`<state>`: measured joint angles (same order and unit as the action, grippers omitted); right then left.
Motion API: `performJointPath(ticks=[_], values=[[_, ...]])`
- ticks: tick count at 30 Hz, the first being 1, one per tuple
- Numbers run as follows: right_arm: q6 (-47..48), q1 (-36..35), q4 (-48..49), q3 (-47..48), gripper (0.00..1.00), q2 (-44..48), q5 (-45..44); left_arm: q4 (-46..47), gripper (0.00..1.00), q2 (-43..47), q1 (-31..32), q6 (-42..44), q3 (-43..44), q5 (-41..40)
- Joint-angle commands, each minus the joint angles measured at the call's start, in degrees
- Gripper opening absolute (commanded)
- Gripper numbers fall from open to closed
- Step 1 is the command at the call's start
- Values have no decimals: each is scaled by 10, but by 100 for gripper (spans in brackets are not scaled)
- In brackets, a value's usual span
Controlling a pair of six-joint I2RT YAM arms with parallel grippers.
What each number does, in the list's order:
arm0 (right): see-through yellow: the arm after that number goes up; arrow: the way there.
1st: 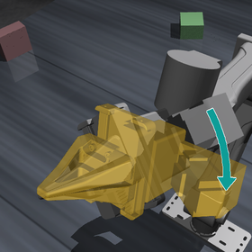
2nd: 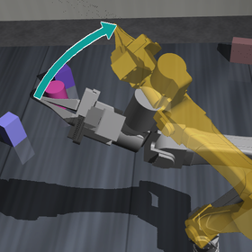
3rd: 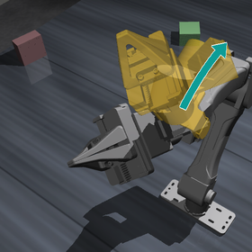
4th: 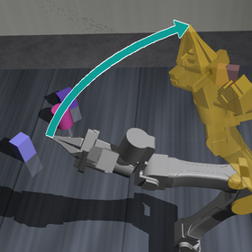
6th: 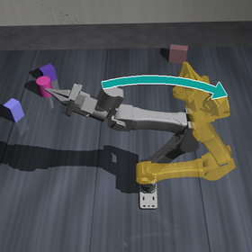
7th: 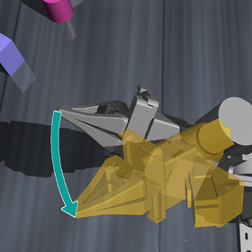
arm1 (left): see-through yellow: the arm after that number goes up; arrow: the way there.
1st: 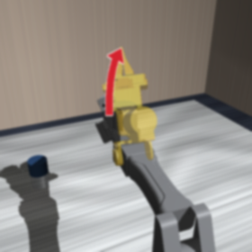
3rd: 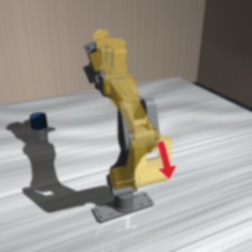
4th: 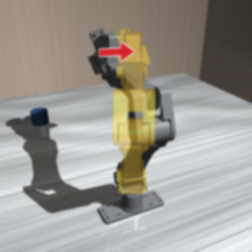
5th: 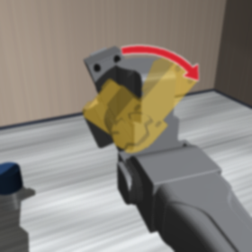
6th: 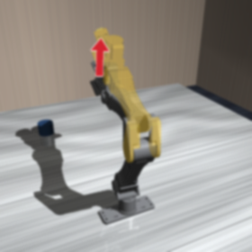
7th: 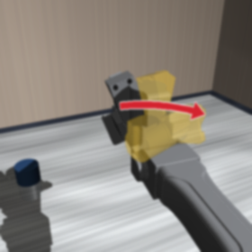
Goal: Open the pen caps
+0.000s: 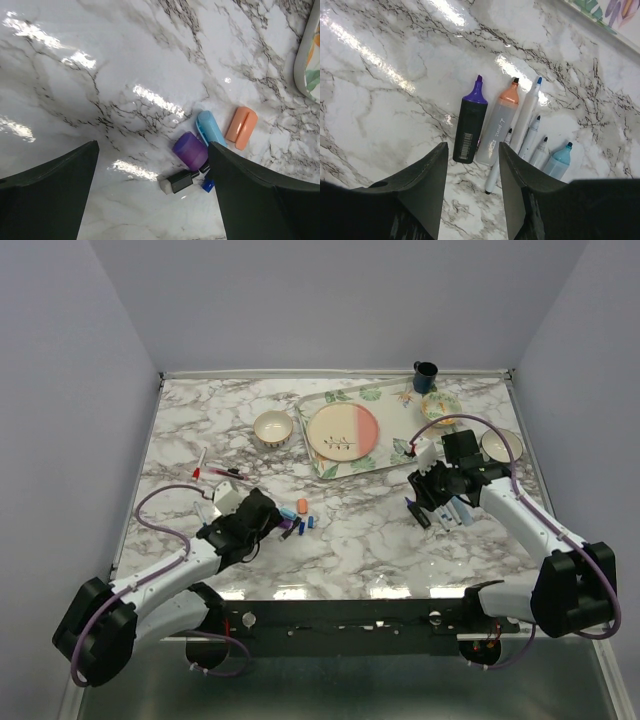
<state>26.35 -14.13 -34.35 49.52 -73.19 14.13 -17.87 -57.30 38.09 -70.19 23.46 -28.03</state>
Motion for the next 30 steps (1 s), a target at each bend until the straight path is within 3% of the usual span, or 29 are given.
performJointPath(ticks=[1,7,11,14,17,18,21,30], values=[[8,3,-7,1,52,16,21,-47,99,29,-52,41,24,-32],[10,4,-10,2,53,18,27,-23,99,29,-171,110,50,24],[12,4,-11,3,53,16,31,-12,98,-22,-234,124,94,43],[12,3,-12,3,53,20,37,-65,87,-106,-265,101,167,29],[14,4,-13,3,52,23,41,-105,58,-204,-281,108,254,39],[13,3,-13,2,52,24,42,-110,38,-227,-290,110,272,45],[14,4,-14,3,52,27,46,-123,18,-300,-304,110,327,41],[17,3,-15,2,52,29,53,-139,22,-420,-340,116,447,73]])
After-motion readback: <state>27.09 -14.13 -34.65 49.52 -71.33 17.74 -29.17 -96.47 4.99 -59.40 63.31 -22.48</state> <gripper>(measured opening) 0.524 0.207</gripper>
